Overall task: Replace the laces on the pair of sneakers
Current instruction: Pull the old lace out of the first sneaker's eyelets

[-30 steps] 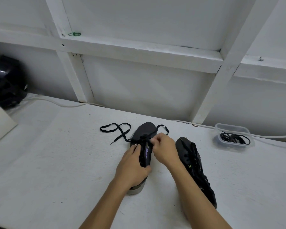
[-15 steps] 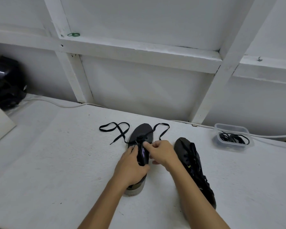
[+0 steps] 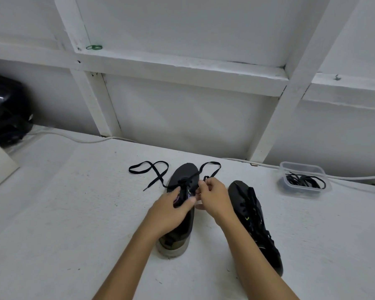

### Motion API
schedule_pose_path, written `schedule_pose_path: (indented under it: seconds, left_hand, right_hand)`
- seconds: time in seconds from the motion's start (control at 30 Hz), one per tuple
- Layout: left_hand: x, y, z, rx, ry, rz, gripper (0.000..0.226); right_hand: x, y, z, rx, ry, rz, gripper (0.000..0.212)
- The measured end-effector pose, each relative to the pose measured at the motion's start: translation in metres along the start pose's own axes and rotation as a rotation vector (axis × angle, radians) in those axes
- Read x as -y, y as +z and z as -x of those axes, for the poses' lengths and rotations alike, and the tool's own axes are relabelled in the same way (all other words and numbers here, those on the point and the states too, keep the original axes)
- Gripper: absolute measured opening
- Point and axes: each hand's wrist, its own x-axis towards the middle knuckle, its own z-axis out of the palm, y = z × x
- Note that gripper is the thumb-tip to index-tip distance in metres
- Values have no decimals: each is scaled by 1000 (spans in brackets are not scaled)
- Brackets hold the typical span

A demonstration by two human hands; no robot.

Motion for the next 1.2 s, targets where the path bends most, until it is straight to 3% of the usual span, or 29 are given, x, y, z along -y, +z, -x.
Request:
schedule_pose_path:
  seconds: [0.17,0.37,0.53,0.7,0.9,0.97,1.1,1.2]
  left_hand:
    - [0,-17,-24,-78,50,-63,24]
    - [-4,-21,-42,-24,67,-97,11]
    - [-2,-17,-47,-19,141,-186,16]
    - [5,-12,-47,-55,208,-184,18]
    - [3,-7,-48,-103,217,-146,12]
    - [5,-7,-46,-137,188,-64,5]
    - [12,-11,-43,-228,92,77,2]
    - [25,-10,-41,-290,5,87,5]
  right_hand:
    - [-1,-3,1,50,61,-75,23]
    - [-3,0,3,48,131,-207,21]
    - [-5,-3,5,114,82,-182,22]
    - [-6,-5,7,190,-6,-86,8]
    - [-2,-3,7,192,19,-45,13]
    - [0,-1,7,158,38,-13,17]
    - [6,-1,7,9,107,-185,18]
    - [4,-6,11,-36,125,-83,22]
